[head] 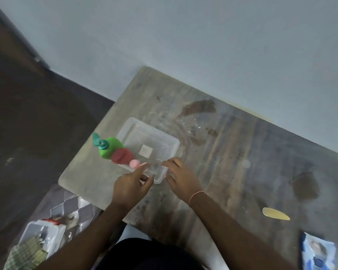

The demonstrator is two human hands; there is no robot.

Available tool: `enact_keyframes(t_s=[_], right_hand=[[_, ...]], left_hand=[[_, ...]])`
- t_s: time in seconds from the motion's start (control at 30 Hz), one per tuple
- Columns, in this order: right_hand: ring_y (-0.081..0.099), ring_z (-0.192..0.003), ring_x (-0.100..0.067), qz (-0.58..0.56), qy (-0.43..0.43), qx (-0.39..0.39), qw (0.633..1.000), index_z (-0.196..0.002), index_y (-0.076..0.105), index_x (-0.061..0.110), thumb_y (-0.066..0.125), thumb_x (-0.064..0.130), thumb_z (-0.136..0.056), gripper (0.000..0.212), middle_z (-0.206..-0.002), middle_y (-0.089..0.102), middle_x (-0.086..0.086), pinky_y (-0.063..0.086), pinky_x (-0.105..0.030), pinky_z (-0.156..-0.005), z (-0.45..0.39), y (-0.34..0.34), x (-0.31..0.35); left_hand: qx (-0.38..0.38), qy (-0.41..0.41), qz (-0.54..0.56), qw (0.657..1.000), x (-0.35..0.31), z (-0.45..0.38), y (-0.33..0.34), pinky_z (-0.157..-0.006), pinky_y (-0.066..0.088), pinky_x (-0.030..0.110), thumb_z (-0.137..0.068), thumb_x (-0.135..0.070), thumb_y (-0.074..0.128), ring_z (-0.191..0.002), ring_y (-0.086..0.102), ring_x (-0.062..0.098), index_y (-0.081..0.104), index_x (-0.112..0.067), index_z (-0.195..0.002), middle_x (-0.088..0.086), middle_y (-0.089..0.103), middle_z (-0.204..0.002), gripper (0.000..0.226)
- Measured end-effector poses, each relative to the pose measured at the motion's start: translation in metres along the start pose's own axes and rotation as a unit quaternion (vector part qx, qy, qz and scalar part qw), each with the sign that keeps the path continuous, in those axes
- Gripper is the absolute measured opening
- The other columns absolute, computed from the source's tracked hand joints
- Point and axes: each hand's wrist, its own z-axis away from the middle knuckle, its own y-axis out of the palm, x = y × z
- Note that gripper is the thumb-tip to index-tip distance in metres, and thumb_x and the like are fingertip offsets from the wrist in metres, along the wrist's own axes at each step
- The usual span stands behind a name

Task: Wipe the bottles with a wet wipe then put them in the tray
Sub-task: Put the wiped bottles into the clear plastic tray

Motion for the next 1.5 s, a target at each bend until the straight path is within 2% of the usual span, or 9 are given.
enact_keyframes(t_s=[0.13, 0.27, 0.47, 0.6, 0.73, 1.03, 1.23, 1.37, 1.5], right_hand=[[0.064, -0.115, -0.021, -0.005, 0.053, -0.035, 0.998, -0.147, 0.058, 0.026, 0.057, 0.026, -0.104, 0.042, -0.142, 0.054, 0.003, 0.055, -0.039, -0.096, 0.048, -0.023, -0.032], [0.065, -0.115, -0.02, -0.007, 0.101, -0.079, 0.992, -0.145, 0.059, 0.029, 0.06, 0.03, -0.1, 0.045, -0.139, 0.057, 0.005, 0.056, -0.038, -0.096, 0.103, -0.041, -0.07], [0.067, -0.114, -0.019, -0.017, 0.193, -0.163, 0.967, -0.138, 0.063, 0.031, 0.062, 0.031, -0.102, 0.037, -0.141, 0.059, 0.009, 0.056, -0.036, -0.089, 0.187, -0.06, -0.127], [0.069, -0.104, -0.021, -0.004, 0.252, -0.218, 0.943, -0.13, 0.066, 0.033, 0.062, 0.034, -0.1, 0.031, -0.131, 0.064, 0.009, 0.057, -0.038, -0.08, 0.238, -0.076, -0.167], [0.071, -0.102, -0.032, 0.022, 0.325, -0.258, 0.91, -0.125, 0.068, 0.027, 0.064, 0.033, -0.098, 0.028, -0.125, 0.067, 0.002, 0.058, -0.043, -0.075, 0.276, -0.09, -0.208], [0.068, -0.112, -0.031, 0.025, 0.401, -0.235, 0.885, -0.131, 0.069, 0.025, 0.064, 0.033, -0.102, 0.03, -0.129, 0.067, 0.0, 0.056, -0.042, -0.079, 0.293, -0.1, -0.26], [0.072, -0.095, -0.035, 0.028, 0.37, -0.25, 0.894, -0.116, 0.075, 0.024, 0.066, 0.032, -0.102, 0.018, -0.118, 0.071, -0.002, 0.056, -0.04, -0.072, 0.29, -0.095, -0.266], [0.074, -0.091, -0.03, 0.041, 0.333, -0.263, 0.905, -0.117, 0.076, 0.028, 0.067, 0.035, -0.102, 0.019, -0.114, 0.075, 0.002, 0.056, -0.038, -0.071, 0.278, -0.094, -0.255], [0.074, -0.08, -0.023, 0.045, 0.276, -0.263, 0.923, -0.114, 0.076, 0.034, 0.071, 0.037, -0.099, 0.016, -0.108, 0.077, 0.009, 0.054, -0.033, -0.063, 0.252, -0.087, -0.233]], left_hand=[[0.055, 0.051, 0.019, 0.997, -0.051, -0.004, 0.02, -0.061, 0.055, 0.027, -0.088, -0.048, 0.079, -0.063, 0.07, 0.001, 0.067, -0.043, -0.132, -0.029, 0.074, -0.078, 0.046], [0.135, 0.148, 0.017, 0.98, -0.106, -0.003, 0.053, -0.063, 0.044, 0.02, -0.092, -0.052, 0.072, -0.061, 0.064, -0.001, 0.073, -0.038, -0.128, -0.025, 0.072, -0.084, 0.039], [0.204, 0.228, 0.068, 0.95, -0.198, 0.027, 0.108, -0.08, 0.056, 0.032, -0.095, -0.05, 0.059, -0.09, 0.074, 0.017, 0.075, -0.031, -0.123, -0.01, 0.08, -0.102, 0.038], [0.263, 0.244, 0.088, 0.929, -0.254, 0.044, 0.151, -0.088, 0.053, 0.026, -0.098, -0.046, 0.065, -0.099, 0.072, 0.013, 0.069, -0.032, -0.135, -0.009, 0.078, -0.108, 0.04], [0.317, 0.262, 0.096, 0.907, -0.3, 0.052, 0.193, -0.093, 0.057, 0.034, -0.098, -0.049, 0.062, -0.103, 0.071, 0.012, 0.06, -0.036, -0.144, -0.008, 0.076, -0.114, 0.047], [0.29, 0.271, 0.045, 0.917, -0.342, 0.054, 0.247, -0.078, 0.057, 0.032, -0.096, -0.049, 0.062, -0.099, 0.074, 0.013, 0.073, -0.036, -0.124, -0.011, 0.08, -0.107, 0.033], [0.279, 0.262, 0.056, 0.922, -0.336, 0.052, 0.254, -0.08, 0.041, 0.016, -0.102, -0.041, 0.063, -0.11, 0.072, 0.01, 0.076, -0.032, -0.129, -0.012, 0.078, -0.122, 0.031], [0.27, 0.252, 0.095, 0.924, -0.317, 0.047, 0.239, -0.094, 0.049, 0.02, -0.103, -0.04, 0.064, -0.116, 0.072, 0.012, 0.077, -0.026, -0.129, -0.007, 0.077, -0.127, 0.033], [0.237, 0.2, 0.126, 0.942, -0.286, 0.042, 0.209, -0.092, 0.043, 0.009, -0.105, -0.039, 0.063, -0.112, 0.069, 0.004, 0.075, -0.03, -0.132, -0.009, 0.078, -0.124, 0.031]])
